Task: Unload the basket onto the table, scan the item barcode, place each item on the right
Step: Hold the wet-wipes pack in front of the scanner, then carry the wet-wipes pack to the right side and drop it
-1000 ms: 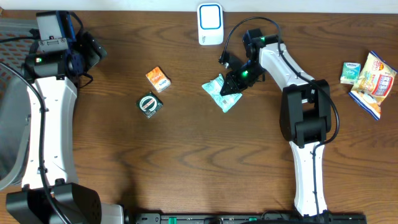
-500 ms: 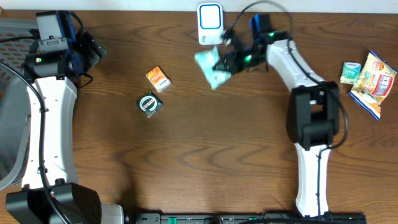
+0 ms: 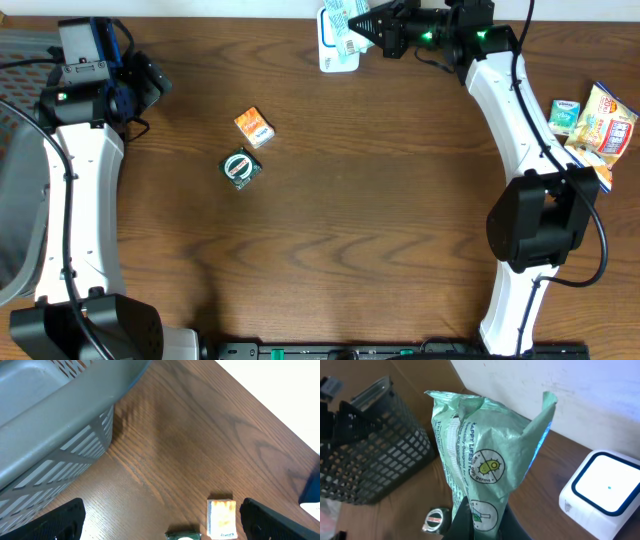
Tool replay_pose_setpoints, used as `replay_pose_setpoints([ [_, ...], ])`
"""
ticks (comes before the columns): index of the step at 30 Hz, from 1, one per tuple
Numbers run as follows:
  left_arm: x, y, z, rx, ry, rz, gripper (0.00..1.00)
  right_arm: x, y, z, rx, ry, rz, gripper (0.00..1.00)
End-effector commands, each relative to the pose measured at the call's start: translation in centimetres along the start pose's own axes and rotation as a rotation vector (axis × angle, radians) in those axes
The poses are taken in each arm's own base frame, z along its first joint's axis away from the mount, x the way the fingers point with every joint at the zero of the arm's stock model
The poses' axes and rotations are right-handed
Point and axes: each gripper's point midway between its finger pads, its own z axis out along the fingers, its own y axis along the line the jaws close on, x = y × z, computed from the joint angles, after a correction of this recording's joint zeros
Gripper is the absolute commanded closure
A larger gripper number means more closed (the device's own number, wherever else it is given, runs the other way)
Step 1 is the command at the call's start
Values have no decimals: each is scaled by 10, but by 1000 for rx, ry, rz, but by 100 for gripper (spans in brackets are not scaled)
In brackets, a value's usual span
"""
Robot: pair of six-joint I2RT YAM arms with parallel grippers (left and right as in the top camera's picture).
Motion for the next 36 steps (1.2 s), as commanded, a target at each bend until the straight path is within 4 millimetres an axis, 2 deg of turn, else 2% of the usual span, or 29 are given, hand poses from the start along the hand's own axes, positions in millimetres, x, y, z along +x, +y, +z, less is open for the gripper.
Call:
replay_pose_setpoints([
  [1,-6,0,-3,-4,-18,-15,2,-2,9,1,-19,5,50,99],
  [12,-6,0,-3,-4,-19,-15,2,0,9,1,-17,12,59,99],
  [18,-6,0,-3,-4,-19,-15,2,6,-8,1,82,30,84,99],
  [21,-6,0,-3,-4,-18,-15,2,16,-39,-1,290,59,99,99],
  [23,-6,0,-3,-4,-18,-15,2,27,-75,-12,572,107,67,99],
  [26,-6,0,-3,-4,-18,-15,2,31,-110,-38,968,196,-93,99],
  [28,-6,0,-3,-4,-18,-15,2,23,-117,-49,1147,230,-212,99],
  [30,-6,0,-3,-4,-18,-15,2,11,-117,-48,1234,230,-318,99],
  [33,-6,0,-3,-4,-18,-15,2,-6,-116,-26,1229,194,-459,99],
  [36,-6,0,-3,-4,-19,-15,2,-15,-125,-6,1233,169,-601,99],
])
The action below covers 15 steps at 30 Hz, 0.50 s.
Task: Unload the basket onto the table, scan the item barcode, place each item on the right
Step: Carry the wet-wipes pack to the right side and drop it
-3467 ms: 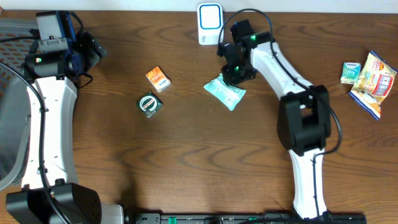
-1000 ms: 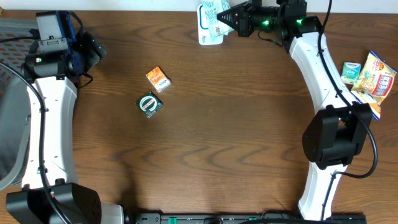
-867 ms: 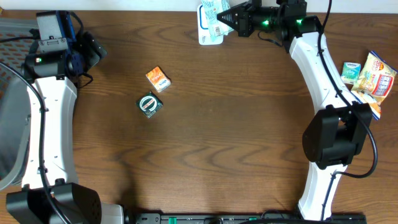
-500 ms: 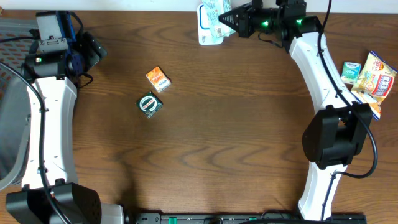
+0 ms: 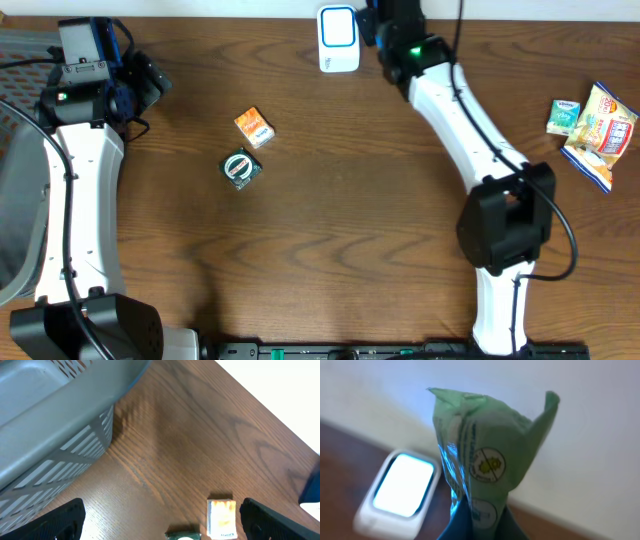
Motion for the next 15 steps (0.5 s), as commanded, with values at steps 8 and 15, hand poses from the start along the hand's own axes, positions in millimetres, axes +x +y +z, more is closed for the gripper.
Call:
replay_pose_setpoints([
  [8,-6,0,-3,-4,-18,-15,2,15,53,61,127,-160,-513,99],
  [15,-6,0,-3,-5,-18,-15,2,24,91,64,87,-175,-537,99],
])
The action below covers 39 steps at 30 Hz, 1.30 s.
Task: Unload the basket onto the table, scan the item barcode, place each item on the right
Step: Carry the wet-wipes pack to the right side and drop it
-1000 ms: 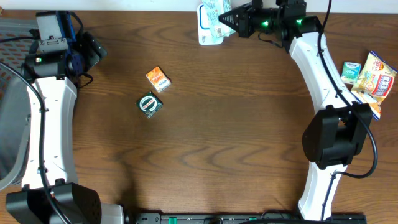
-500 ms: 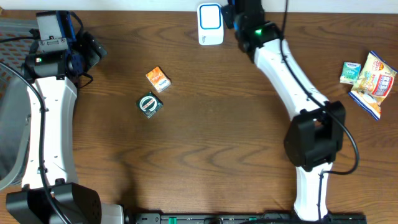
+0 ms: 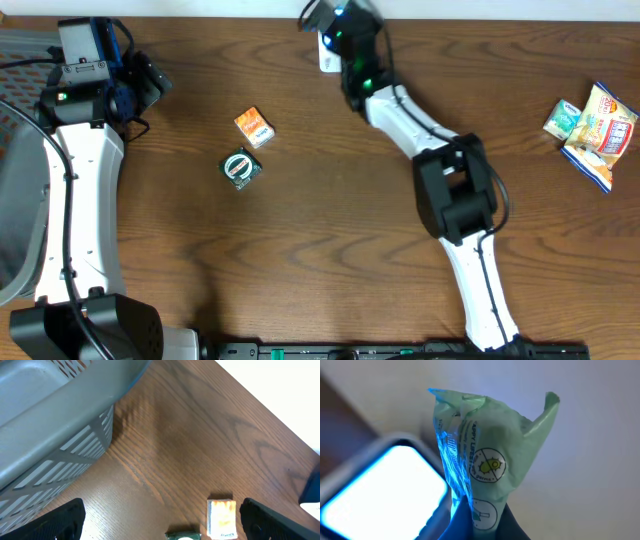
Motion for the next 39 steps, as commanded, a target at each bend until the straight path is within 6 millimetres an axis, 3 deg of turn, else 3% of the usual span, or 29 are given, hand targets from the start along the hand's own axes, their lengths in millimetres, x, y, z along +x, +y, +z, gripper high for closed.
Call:
replay_pose_setpoints([
  [1,-6,0,-3,-4,-18,-15,2,-30,-13,-9,39,-66,-10,99],
  [8,-6,0,-3,-4,-19,-15,2,-29,-11,-9,33,-61,-13,99],
  [14,-6,0,-3,-4,-19,-15,2,-22,-22,-8,45,-50,108,99],
  [17,-6,0,-3,-4,-19,-15,3,-16,-46,-8,72,-39,196,99],
  [20,-6,0,-3,-4,-18,-15,2,4,-87,-11,141,14,259,99],
  [24,-6,0,-3,-4,-19,-15,2,59,-139,-16,210,165,353,99],
  [29,-6,0,-3,-4,-18,-15,2,161,-159,-27,231,453,450,99],
  [32,-6,0,-3,-4,-19,-15,2,225,-163,-45,242,647,464,96],
  [34,-6,0,-3,-4,-19,-15,2,265,-161,-61,230,772,495,86],
  [37,-6,0,-3,-4,-18,-15,2,309,-159,-84,222,911,556,48],
  [39,-6,0,-3,-4,-19,-15,2,326,-156,-96,227,976,599,45],
])
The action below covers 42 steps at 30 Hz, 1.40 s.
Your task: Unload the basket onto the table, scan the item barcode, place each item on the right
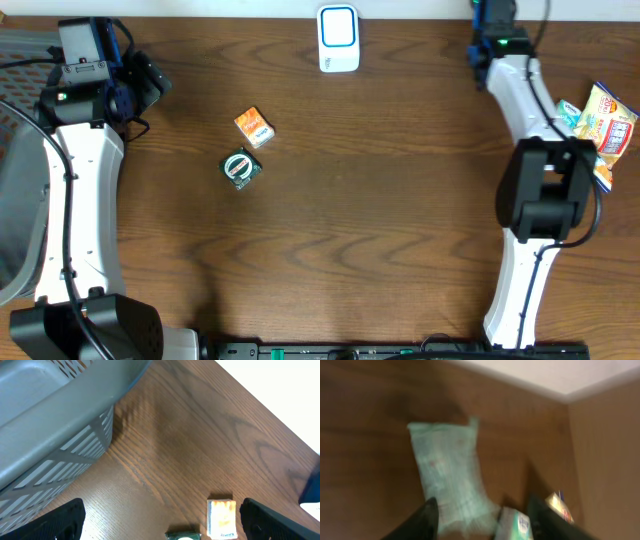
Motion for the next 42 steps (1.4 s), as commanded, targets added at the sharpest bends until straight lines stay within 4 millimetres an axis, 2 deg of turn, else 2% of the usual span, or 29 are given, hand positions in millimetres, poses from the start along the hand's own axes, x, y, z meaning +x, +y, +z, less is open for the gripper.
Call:
replay_pose_setpoints([
  [1,-6,0,-3,-4,-18,-15,2,19,-18,2,33,70,183,43],
  [4,-6,0,-3,-4,-18,-15,2,32,-23,5,32,115,216,38],
  [7,-6,0,-3,-4,-18,-15,3,29,-10,4,-35,108,220,32],
  [11,-6,0,-3,-4,-19,-15,2,15,38,-8,-267,69,211,34],
  [13,-6,0,-3,-4,-18,-15,2,6,76,-25,-456,42,200,35],
  [15,-6,0,-3,-4,-18,-15,2,-5,118,-54,-690,8,188,36],
  [16,-6,0,-3,-4,-18,-15,2,-12,145,-79,-865,-17,178,36],
  [17,-6,0,-3,-4,-18,-15,2,-18,163,-102,-1003,-42,170,36],
  [20,-6,0,-3,-4,-19,-15,2,-35,202,-169,-1331,-134,126,37],
  [21,-6,0,-3,-4,-19,-15,2,-38,211,-183,-1373,-154,108,37],
  [23,-6,0,-3,-4,-18,-15,2,-41,235,-208,-1403,-188,53,37],
  [26,-6,0,-3,-4,-18,-15,2,-41,268,-231,-1365,-222,-18,35],
  [33,-6,0,-3,-4,-19,-15,2,-45,327,-270,-1218,-338,-121,31],
  [38,-6,0,-3,-4,-18,-15,2,-34,370,-291,-1191,-379,-179,30],
  [39,-6,0,-3,-4,-19,-15,2,-29,380,-294,-1199,-379,-192,32],
  [40,-6,0,-3,-4,-18,-15,2,-25,388,-296,-1206,-377,-204,38],
  [41,-6,0,-3,-4,-18,-15,2,-19,396,-297,-1211,-372,-217,51],
  [42,-6,0,-3,-4,-18,-15,2,-13,405,-299,-1217,-365,-232,57],
])
